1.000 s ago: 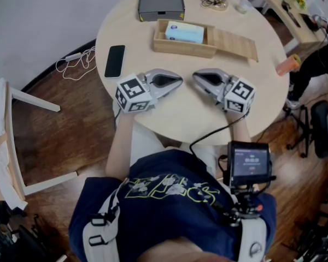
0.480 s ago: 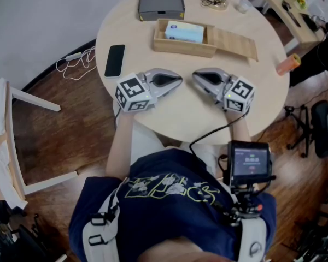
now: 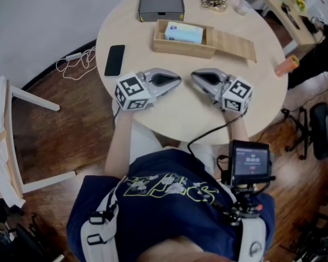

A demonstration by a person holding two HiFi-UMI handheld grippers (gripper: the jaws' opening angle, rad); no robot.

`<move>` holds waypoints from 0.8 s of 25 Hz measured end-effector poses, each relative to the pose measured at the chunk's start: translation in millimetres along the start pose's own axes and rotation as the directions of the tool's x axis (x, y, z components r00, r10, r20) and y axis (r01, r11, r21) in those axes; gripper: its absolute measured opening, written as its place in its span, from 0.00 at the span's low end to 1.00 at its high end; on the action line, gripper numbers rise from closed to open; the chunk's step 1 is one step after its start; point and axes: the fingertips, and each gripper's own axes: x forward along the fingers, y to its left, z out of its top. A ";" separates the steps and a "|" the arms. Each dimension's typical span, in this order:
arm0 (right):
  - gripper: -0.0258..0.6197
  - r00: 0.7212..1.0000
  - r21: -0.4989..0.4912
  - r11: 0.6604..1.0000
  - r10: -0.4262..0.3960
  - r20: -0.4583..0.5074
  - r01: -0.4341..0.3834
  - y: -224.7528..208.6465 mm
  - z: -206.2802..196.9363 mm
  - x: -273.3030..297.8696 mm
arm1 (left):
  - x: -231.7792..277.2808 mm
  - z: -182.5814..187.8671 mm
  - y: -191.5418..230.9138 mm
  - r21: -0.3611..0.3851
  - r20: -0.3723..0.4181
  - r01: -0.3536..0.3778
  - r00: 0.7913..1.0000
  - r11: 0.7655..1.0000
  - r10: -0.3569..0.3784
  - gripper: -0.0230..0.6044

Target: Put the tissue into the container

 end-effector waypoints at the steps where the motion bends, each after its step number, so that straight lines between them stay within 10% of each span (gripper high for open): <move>1: 0.04 1.000 0.001 1.000 0.000 0.001 0.000 0.2 0.3 0.2 | -0.4 -0.4 0.1 0.002 -0.001 0.001 1.000 1.000 -0.001 0.04; 20: 0.04 1.000 -0.002 1.000 0.009 -0.005 -0.009 0.8 -0.5 1.8 | -1.2 0.3 -0.7 0.005 0.000 0.002 1.000 1.000 -0.002 0.04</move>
